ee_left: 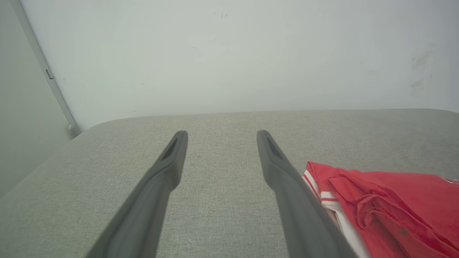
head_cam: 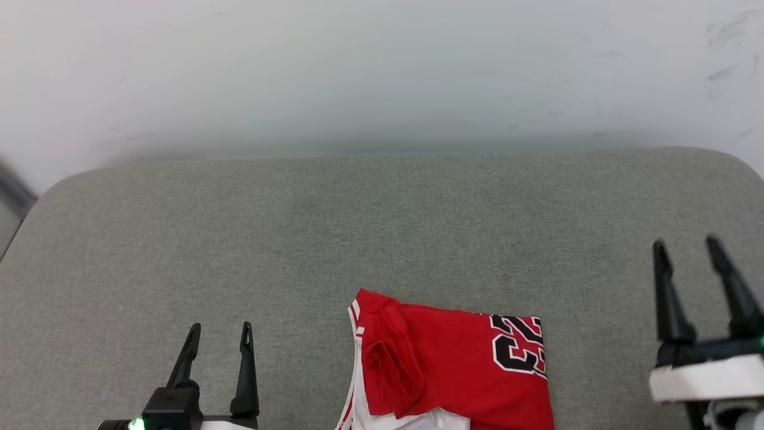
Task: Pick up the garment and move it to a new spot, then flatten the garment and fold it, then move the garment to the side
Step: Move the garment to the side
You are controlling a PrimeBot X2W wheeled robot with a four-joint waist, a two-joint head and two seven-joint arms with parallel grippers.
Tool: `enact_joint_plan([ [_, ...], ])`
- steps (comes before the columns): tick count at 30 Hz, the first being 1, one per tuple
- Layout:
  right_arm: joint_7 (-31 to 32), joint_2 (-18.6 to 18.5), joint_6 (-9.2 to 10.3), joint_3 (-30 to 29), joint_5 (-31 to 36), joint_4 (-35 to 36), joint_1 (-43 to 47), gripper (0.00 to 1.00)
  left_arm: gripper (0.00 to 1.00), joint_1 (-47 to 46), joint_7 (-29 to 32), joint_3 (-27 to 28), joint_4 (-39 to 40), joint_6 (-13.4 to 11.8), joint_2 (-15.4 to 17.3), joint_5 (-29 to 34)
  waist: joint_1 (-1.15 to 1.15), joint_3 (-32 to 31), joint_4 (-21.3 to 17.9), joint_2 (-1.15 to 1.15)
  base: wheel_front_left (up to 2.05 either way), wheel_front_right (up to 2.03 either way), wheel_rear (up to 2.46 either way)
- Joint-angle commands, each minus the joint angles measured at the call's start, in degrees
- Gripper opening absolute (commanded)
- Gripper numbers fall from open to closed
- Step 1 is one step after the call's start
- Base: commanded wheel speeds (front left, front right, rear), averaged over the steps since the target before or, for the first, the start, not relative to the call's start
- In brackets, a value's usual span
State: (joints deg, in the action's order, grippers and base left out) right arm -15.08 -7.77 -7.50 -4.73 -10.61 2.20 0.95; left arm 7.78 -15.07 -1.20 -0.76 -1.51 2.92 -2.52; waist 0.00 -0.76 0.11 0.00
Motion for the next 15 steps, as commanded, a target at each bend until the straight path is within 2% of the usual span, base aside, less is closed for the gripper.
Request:
enact_joint_plan([
  [1,-0.1,-1.0,0.02,0.0,-0.2,0.4,-1.5,1.00,1.00,0.1,-0.1,0.1,0.1,0.1,-0.1,0.1,0.00,0.1,0.0,0.00,0.00,0.00,0.00],
  [4,1.0,-4.5,0.02,1.7,-0.5,1.6,-6.0,1.00,1.00,-0.2,-0.1,-0.2,-0.1,0.2,-0.1,-0.1,0.00,0.2,0.2,0.00,0.00,0.00,0.00],
  [7,6.6,-8.2,0.02,4.9,-1.3,3.1,-9.6,1.00,1.00,-0.5,-0.1,-0.7,-0.3,0.0,-0.1,-0.3,0.00,0.3,0.5,0.00,0.00,0.00,0.00],
  [12,23.4,-15.1,0.03,12.3,-9.5,3.2,-14.5,1.00,1.00,-0.9,-0.1,-1.4,-0.5,-0.4,-0.1,-0.7,0.00,0.8,1.2,0.00,0.00,0.00,0.00],
  [15,36.5,-19.4,0.02,17.0,-17.5,1.9,-15.4,1.00,1.00,-1.1,-0.1,-1.7,-0.6,-0.4,-0.1,-0.8,0.00,1.1,1.4,0.00,0.00,0.00,0.00],
])
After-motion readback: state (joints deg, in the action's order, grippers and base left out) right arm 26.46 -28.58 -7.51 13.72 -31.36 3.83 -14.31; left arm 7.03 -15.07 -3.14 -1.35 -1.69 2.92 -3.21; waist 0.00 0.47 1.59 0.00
